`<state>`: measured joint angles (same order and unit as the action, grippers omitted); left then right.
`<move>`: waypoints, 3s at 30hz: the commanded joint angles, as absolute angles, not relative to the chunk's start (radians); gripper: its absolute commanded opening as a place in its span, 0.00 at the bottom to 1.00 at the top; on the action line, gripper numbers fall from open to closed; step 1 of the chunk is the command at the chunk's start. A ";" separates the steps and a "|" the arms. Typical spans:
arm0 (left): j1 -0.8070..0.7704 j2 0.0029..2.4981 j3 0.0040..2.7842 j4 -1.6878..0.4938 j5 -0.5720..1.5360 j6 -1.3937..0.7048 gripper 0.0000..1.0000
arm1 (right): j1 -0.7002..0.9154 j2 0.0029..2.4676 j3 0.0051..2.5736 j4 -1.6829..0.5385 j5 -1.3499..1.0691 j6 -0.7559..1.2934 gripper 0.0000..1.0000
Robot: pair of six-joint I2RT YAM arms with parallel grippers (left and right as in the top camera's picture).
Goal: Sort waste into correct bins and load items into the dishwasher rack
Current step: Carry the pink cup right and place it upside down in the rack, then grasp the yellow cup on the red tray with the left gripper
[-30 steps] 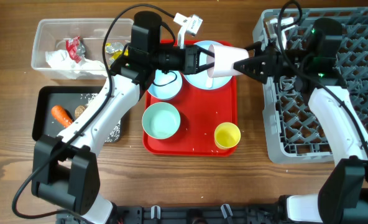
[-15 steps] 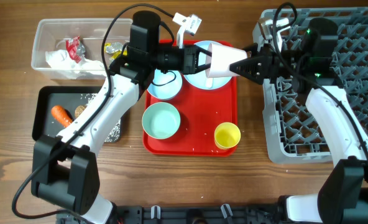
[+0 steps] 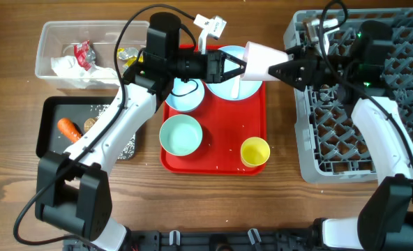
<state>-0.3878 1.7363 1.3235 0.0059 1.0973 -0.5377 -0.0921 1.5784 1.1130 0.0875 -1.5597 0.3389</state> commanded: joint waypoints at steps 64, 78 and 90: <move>-0.389 1.830 1.326 -0.611 0.230 -0.475 0.94 | -0.590 1.639 1.346 -1.370 0.054 0.274 0.49; -0.389 1.830 1.326 -0.610 0.231 -0.419 0.98 | -0.590 1.663 1.370 -1.354 0.016 0.277 0.97; -0.746 1.702 1.329 -0.702 0.293 0.006 0.97 | -0.428 1.434 1.645 -1.368 -0.162 0.136 1.00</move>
<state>-0.6025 1.7115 1.3285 -0.6949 0.4568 -0.0448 -0.4438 1.4200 1.6398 -1.3788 -0.1463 0.1658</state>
